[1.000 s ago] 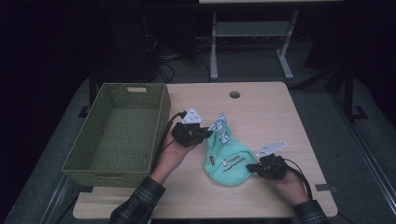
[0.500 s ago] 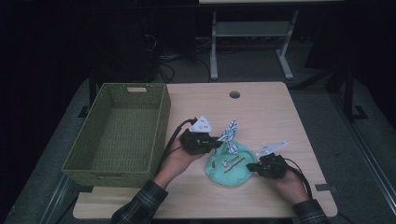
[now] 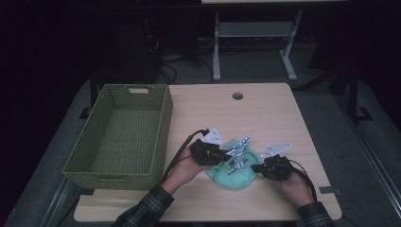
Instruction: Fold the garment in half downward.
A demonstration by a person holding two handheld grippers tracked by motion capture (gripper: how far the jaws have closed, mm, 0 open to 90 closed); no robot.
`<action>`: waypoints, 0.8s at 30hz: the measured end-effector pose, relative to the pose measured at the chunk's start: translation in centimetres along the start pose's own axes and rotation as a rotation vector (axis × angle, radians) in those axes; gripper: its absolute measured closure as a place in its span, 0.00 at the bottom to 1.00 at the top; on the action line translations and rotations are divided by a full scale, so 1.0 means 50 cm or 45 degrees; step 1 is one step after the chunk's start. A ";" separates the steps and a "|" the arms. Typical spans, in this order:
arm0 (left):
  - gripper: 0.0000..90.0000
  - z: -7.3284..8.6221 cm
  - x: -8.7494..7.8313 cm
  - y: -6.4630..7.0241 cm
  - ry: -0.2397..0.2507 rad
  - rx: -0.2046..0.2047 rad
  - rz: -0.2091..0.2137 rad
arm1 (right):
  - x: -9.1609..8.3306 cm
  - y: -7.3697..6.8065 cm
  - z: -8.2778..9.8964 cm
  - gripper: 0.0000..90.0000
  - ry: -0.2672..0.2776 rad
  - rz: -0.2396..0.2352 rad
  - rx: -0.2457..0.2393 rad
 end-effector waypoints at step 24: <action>0.92 -0.056 0.012 -0.032 0.047 -0.040 0.071 | -0.043 0.040 0.027 1.00 0.061 0.082 0.081</action>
Point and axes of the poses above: each handheld gripper's, and its own axes: x roughly forward along the jaws, z roughly out of its underside, y roughly to its right, the point moved 5 cm from there along x, roughly forward along the jaws, and after that the axes turned 13 degrees about -x, right-handed, at the moved point
